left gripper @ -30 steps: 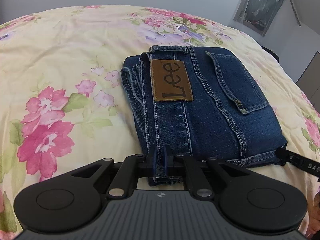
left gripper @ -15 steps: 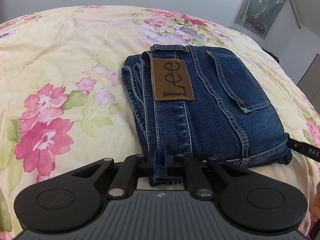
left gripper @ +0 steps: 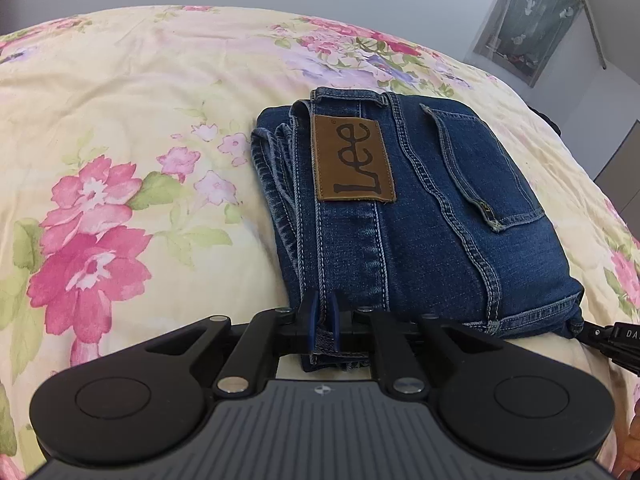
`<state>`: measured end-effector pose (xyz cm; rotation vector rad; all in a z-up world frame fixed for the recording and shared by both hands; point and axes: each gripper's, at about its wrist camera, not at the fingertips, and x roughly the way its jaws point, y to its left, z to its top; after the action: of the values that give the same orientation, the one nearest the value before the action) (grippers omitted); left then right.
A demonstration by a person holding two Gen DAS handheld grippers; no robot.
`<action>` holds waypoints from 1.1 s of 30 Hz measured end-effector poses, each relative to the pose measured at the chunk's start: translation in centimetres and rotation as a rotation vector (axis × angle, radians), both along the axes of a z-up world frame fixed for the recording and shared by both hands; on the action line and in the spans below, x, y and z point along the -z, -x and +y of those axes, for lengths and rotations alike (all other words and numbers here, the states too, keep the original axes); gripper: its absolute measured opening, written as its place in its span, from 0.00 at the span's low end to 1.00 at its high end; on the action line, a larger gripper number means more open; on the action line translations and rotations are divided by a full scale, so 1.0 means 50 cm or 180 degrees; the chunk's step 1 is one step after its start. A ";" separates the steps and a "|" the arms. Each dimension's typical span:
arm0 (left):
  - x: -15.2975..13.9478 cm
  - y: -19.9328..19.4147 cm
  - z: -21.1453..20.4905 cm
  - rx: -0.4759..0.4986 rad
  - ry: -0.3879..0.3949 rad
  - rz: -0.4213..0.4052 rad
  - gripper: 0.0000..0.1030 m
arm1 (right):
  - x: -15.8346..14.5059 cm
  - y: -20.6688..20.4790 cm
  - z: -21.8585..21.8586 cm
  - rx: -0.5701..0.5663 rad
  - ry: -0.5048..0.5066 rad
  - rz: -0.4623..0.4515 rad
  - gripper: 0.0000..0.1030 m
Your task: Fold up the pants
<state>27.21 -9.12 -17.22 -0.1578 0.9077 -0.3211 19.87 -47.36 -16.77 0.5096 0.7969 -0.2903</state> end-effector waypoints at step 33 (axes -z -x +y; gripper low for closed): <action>0.068 -0.180 0.067 -0.0252 0.1482 0.0099 0.85 | 0.073 -0.167 -0.113 -0.0621 -0.1586 -0.0735 0.51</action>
<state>36.21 -5.78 -20.62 -0.6277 0.8433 -0.4537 28.20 -53.03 -20.44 0.9078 0.6844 0.1541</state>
